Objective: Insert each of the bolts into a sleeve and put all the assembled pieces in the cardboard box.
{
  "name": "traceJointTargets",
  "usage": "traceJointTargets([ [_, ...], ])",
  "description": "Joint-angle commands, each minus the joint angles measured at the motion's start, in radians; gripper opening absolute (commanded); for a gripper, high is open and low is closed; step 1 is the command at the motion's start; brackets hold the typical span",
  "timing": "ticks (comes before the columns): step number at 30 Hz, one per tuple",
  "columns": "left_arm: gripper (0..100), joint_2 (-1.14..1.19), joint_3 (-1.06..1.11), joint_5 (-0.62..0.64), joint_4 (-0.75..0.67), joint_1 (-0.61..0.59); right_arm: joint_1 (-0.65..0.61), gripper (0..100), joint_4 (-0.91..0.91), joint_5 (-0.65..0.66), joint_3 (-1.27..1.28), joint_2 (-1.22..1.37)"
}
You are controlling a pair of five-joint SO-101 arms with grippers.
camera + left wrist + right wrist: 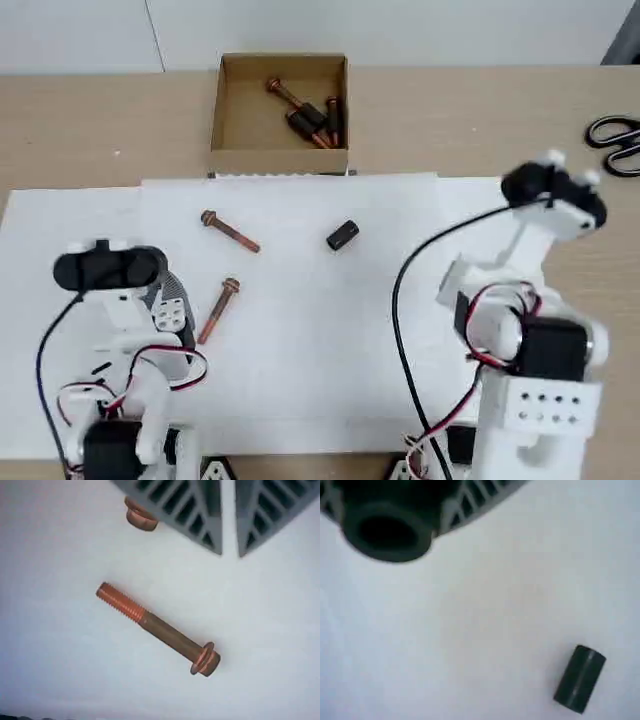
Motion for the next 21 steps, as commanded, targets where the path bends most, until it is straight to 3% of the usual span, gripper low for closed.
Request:
traceJointTargets([
  [1, 1, 0.206, -0.188, -0.003, 0.029, 0.000, 0.045, 0.3, -0.021, 0.011, 0.044, -0.093],
  [6, 1, 0.516, -0.369, 0.006, 0.029, 0.000, 0.054, 0.3, -0.018, 0.011, 0.110, -0.203],
  [13, 1, 0.907, -0.642, 0.224, -0.008, 0.017, 0.056, 0.3, -0.016, 0.011, 0.207, -0.364],
  [18, 1, 1.154, -0.811, 0.213, 0.169, 0.083, 0.056, 0.3, -0.015, 0.012, 0.269, -0.493],
  [21, 1, 1.303, -0.889, 0.071, 0.315, 0.117, 0.056, 0.3, -0.024, 0.012, 0.278, -0.556],
])
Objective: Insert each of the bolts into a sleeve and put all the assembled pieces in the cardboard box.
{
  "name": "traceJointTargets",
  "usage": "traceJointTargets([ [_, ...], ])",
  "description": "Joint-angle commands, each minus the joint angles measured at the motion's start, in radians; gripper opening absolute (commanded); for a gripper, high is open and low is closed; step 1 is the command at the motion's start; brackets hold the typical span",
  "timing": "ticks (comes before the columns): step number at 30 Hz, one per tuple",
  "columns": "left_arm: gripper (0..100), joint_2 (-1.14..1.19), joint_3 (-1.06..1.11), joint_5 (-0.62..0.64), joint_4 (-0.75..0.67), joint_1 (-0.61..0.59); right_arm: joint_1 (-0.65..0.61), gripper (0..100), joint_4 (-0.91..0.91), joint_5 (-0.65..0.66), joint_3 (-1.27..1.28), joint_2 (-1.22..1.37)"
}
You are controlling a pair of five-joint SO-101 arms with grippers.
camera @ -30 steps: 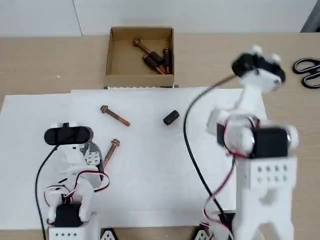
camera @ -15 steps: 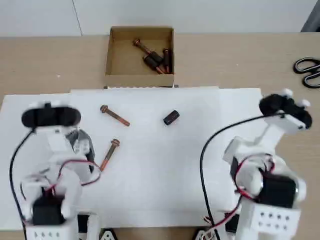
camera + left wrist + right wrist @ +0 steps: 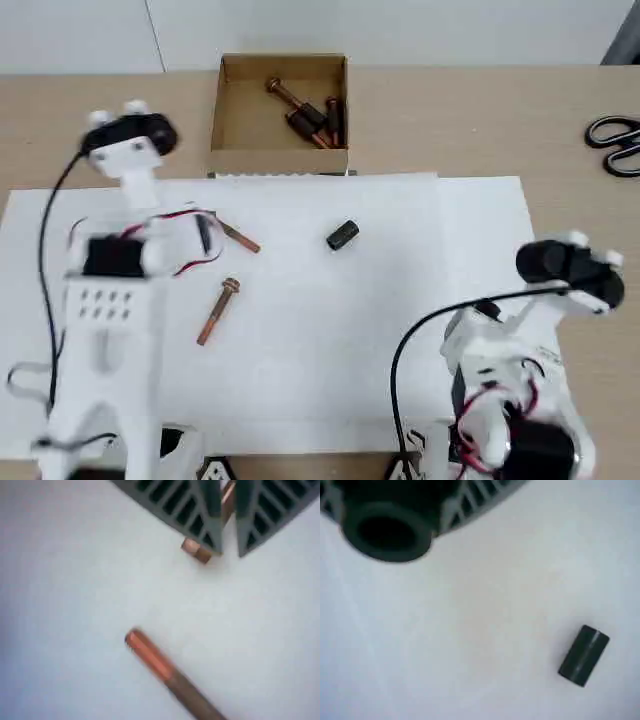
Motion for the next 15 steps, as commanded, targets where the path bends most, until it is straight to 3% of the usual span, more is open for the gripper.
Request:
traceJointTargets([
  [1, 1, 0.173, -0.117, -0.155, 0.160, 0.031, 0.008, 0.3, -0.025, 0.012, 0.002, -0.064],
  [6, 1, 0.440, -0.196, -0.425, 0.316, 0.029, 0.010, 0.3, -0.027, 0.012, 0.003, -0.087],
  [15, 1, 0.506, -0.202, -0.522, 0.295, 0.066, 0.010, 0.3, -0.027, 0.012, 0.005, -0.090],
])
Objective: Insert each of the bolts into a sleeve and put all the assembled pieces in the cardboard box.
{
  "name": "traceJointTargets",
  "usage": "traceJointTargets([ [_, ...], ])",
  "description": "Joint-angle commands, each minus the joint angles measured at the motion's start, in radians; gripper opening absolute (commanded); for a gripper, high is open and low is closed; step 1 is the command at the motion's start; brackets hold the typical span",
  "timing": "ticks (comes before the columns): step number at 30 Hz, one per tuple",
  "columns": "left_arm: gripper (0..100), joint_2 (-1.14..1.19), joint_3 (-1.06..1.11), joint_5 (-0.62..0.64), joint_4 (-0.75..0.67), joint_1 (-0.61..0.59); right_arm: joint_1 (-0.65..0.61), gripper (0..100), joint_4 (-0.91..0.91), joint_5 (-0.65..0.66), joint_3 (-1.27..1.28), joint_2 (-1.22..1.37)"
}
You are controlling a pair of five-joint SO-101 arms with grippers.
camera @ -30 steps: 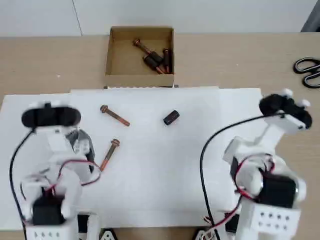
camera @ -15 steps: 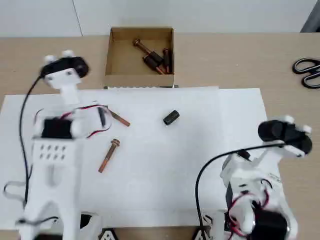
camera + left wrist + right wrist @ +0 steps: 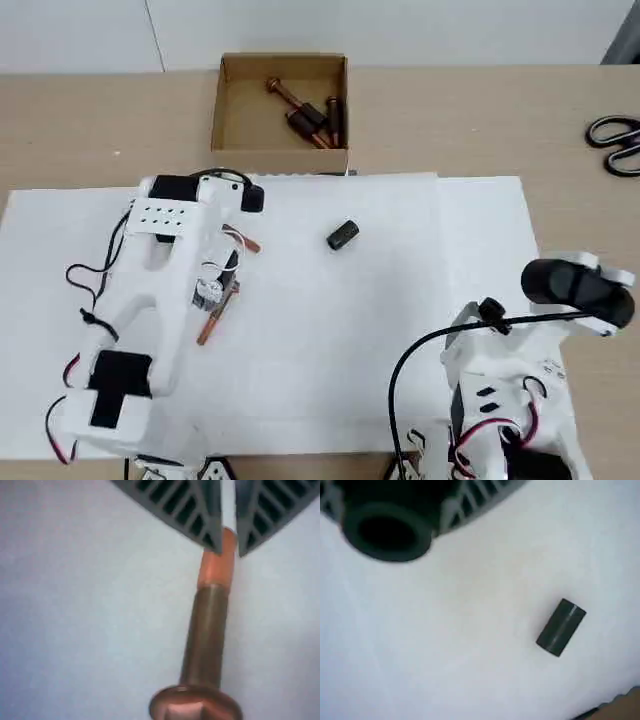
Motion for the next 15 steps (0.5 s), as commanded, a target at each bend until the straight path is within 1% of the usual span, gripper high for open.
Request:
traceJointTargets([
  [1, 1, -0.017, -0.038, -0.041, -0.008, 0.029, 0.010, 0.3, -0.025, 0.012, -0.002, -0.005],
  [6, 1, -0.041, -0.038, -0.040, -0.048, 0.063, 0.010, 0.3, -0.025, 0.012, 0.020, -0.008],
  [10, 7, -0.044, -0.035, -0.023, -0.077, 0.057, 0.010, 0.3, -0.027, 0.012, 0.020, -0.008],
  [15, 8, -0.043, -0.033, -0.023, -0.101, 0.057, 0.010, 0.3, -0.027, 0.012, 0.020, -0.008],
])
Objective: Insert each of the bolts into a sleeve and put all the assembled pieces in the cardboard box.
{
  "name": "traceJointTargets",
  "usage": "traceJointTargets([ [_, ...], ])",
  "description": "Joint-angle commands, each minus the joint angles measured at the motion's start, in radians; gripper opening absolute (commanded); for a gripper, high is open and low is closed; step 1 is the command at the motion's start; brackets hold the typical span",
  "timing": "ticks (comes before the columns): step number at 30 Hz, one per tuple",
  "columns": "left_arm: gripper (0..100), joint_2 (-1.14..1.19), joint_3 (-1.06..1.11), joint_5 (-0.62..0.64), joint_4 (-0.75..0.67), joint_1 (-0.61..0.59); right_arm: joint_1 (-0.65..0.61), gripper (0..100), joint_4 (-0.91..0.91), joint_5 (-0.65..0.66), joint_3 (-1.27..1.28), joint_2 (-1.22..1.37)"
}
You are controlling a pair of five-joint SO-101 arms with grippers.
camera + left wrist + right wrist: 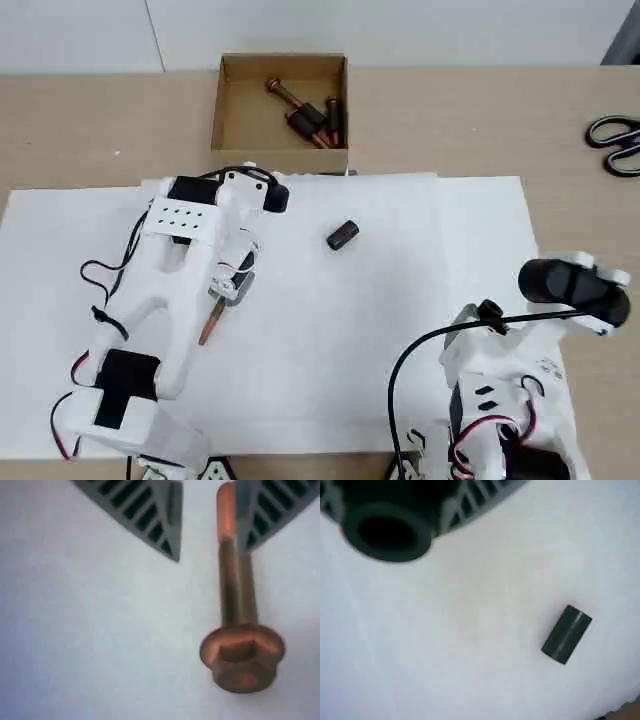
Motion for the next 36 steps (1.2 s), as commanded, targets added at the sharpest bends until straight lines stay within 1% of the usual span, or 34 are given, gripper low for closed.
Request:
traceJointTargets([
  [1, 8, -0.041, -0.028, 0.005, -0.028, 0.000, 0.010, 0.3, -0.027, 0.012, -0.005, -0.004],
  [9, 8, -0.040, 0.022, 0.002, -0.095, 0.000, 0.010, 0.3, -0.027, 0.012, -0.005, 0.001],
  [15, 8, -0.040, 0.070, -0.025, -0.124, -0.002, 0.010, 0.3, -0.027, 0.012, -0.005, 0.002],
  [20, 8, -0.040, 0.071, -0.026, -0.143, -0.002, 0.010, 0.3, -0.027, 0.012, -0.005, 0.002],
  [24, 11, -0.040, 0.071, -0.026, -0.146, -0.002, 0.010, 0.3, -0.027, 0.012, -0.005, 0.002],
  [29, 12, -0.040, 0.071, -0.032, -0.146, -0.003, 0.010, 0.3, -0.027, 0.012, -0.005, 0.001],
  [36, 12, -0.038, 0.073, -0.097, -0.158, -0.086, 0.010, 0.3, -0.027, 0.012, -0.005, -0.002],
])
